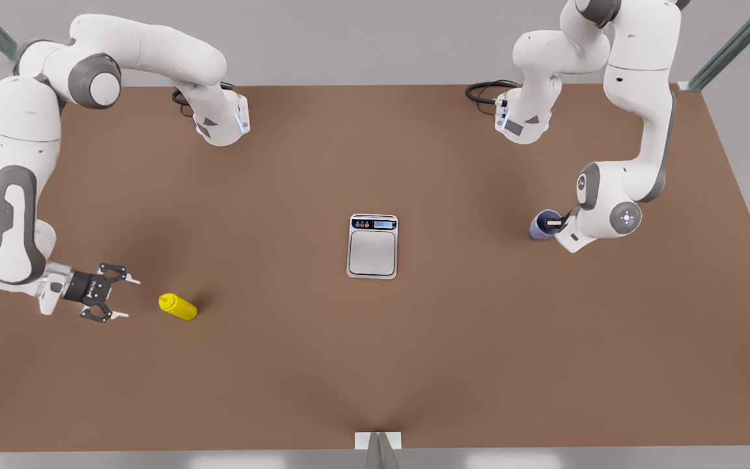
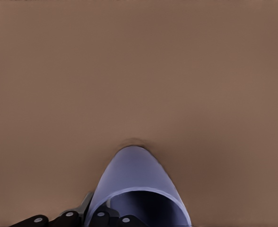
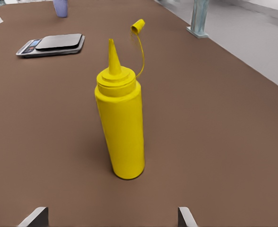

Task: Move cup to the weight, pick up sauce bottle, pour sauce

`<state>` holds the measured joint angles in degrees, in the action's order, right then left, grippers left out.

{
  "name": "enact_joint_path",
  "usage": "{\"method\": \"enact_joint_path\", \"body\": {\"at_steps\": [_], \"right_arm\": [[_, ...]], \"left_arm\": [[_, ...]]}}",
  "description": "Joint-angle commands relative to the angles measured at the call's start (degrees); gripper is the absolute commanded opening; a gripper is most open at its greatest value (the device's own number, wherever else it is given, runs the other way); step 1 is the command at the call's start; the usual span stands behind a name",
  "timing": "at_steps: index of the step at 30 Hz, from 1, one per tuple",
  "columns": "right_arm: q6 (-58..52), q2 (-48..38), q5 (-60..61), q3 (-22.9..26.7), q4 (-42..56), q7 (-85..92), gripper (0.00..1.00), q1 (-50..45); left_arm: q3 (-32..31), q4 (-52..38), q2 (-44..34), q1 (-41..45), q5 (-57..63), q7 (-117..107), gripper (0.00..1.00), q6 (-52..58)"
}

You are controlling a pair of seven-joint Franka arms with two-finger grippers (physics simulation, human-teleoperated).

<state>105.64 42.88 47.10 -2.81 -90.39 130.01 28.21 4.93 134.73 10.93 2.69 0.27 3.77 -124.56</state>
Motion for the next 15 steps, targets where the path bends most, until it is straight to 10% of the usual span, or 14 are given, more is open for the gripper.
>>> {"method": "enact_joint_path", "body": {"at_steps": [1, 15], "right_arm": [[0.0, 0.27, 0.18, 0.0, 0.04, 0.24, 1.0, 0.0], [0.0, 7.65, 7.39, -2.46, 1.53, 4.02, 1.0, -2.99]], "left_arm": [[0.0, 0.0, -0.03, -0.05, -1.94, 0.1, 0.21, 0.02], [-0.62, -3.86, -3.81, 0.22, -10.2, -1.22, 0.21, -2.0]]}}
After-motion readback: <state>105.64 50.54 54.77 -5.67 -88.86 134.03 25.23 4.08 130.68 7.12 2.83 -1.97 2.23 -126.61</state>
